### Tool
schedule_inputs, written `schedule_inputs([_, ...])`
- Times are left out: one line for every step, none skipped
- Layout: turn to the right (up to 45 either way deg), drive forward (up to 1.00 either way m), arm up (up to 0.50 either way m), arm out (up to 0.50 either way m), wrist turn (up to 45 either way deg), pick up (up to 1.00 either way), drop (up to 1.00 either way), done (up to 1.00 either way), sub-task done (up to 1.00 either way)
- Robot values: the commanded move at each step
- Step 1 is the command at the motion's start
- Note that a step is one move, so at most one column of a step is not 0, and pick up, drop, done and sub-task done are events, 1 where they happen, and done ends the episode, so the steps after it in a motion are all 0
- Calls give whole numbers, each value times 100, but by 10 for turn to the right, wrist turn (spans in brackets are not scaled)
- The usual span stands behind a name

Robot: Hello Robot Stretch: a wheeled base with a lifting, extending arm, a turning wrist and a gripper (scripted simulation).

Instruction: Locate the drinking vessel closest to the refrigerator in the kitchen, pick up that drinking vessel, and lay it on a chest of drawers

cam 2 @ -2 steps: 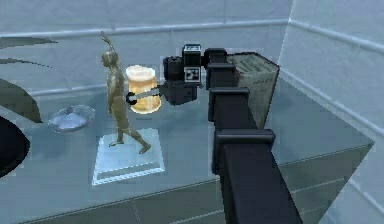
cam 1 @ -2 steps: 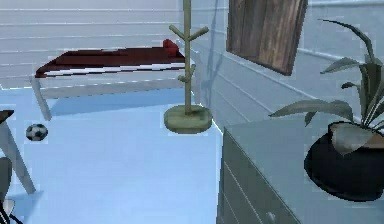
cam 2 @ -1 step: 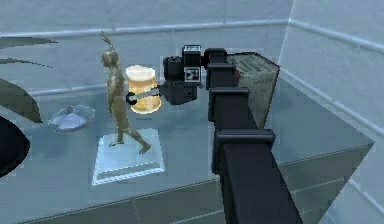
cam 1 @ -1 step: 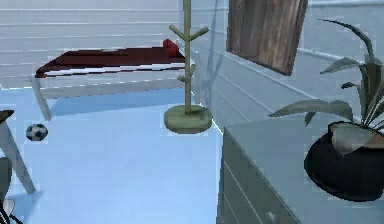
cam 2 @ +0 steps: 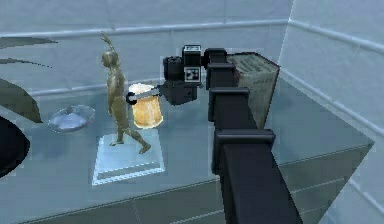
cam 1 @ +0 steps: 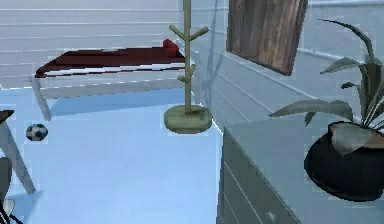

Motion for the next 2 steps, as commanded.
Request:
schedule_inputs([0,0,0,-10,0,0,0,0,0])
schedule_inputs([0,0,0,0,0,0,0,100,0])
